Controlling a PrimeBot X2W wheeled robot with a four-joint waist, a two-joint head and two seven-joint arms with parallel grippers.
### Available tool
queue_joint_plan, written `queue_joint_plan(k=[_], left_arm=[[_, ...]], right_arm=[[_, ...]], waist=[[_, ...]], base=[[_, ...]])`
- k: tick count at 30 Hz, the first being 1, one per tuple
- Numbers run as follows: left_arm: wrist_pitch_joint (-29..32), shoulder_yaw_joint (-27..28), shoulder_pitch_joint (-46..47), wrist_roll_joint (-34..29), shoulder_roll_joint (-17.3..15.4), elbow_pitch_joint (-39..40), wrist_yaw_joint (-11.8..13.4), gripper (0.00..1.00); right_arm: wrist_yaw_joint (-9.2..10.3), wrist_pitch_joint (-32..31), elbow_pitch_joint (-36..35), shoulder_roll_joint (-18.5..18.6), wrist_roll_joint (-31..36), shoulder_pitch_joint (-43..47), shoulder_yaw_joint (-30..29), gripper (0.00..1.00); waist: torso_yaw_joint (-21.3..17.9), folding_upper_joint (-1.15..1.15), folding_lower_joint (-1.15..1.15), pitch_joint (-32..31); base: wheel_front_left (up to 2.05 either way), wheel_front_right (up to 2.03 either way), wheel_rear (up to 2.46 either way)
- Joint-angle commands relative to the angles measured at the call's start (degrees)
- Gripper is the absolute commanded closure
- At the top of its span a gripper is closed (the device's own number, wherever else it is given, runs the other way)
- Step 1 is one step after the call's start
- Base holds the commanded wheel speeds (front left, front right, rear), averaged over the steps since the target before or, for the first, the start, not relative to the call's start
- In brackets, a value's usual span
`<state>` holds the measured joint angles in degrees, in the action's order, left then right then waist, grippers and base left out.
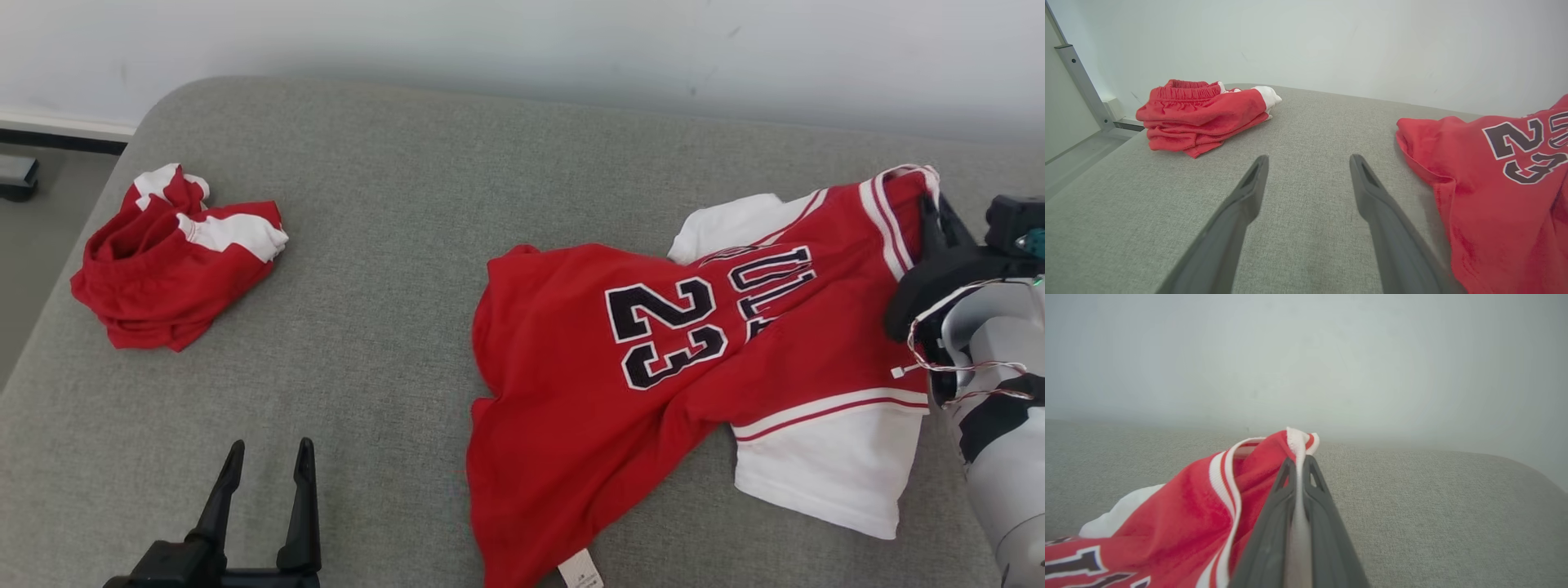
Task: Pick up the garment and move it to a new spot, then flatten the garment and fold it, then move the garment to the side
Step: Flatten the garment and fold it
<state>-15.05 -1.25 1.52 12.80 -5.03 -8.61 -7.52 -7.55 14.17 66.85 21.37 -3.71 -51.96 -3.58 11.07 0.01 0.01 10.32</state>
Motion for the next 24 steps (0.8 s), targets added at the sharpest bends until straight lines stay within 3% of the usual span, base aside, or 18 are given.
queue_joint_plan(k=[1, 2, 3, 13, 24], left_arm=[[-0.19, -0.12, 0.63, 0.22, 0.02, -0.22, 0.07, 0.00], [-0.19, -0.15, 0.72, 0.26, 0.00, -0.29, 0.07, 0.00], [-0.19, -0.16, 0.69, 0.29, -0.06, -0.43, 0.07, 0.00], [-0.19, 0.74, -1.33, 0.37, -0.79, -0.82, 0.07, 0.00], [-0.19, 2.74, -4.75, -0.32, -1.24, 0.13, 0.07, 0.00]], right_arm=[[0.14, 0.47, 0.79, -0.14, 0.67, -0.37, -0.63, 1.00], [0.14, 0.52, 1.37, -0.03, 1.45, -0.24, -0.89, 0.71], [0.14, 0.50, 2.26, -0.37, 2.02, 0.32, -1.39, 0.00], [0.14, 1.05, 0.53, -1.92, 5.36, 2.44, -4.72, 0.00], [0.14, 0.95, -19.07, -4.83, 1.32, 14.89, -4.61, 0.00]], waist=[[0.32, -0.01, -0.01, 0.22], [0.34, -0.01, -0.01, 0.16], [0.29, -0.01, -0.01, -0.03], [-1.83, -0.01, -0.01, -3.21], [-5.43, -0.01, -0.01, -7.65]], base=[[0.00, 0.00, 0.00], [0.00, 0.00, 0.00], [0.00, 0.00, 0.00], [0.00, 0.00, 0.00], [0.00, 0.00, 0.00]])
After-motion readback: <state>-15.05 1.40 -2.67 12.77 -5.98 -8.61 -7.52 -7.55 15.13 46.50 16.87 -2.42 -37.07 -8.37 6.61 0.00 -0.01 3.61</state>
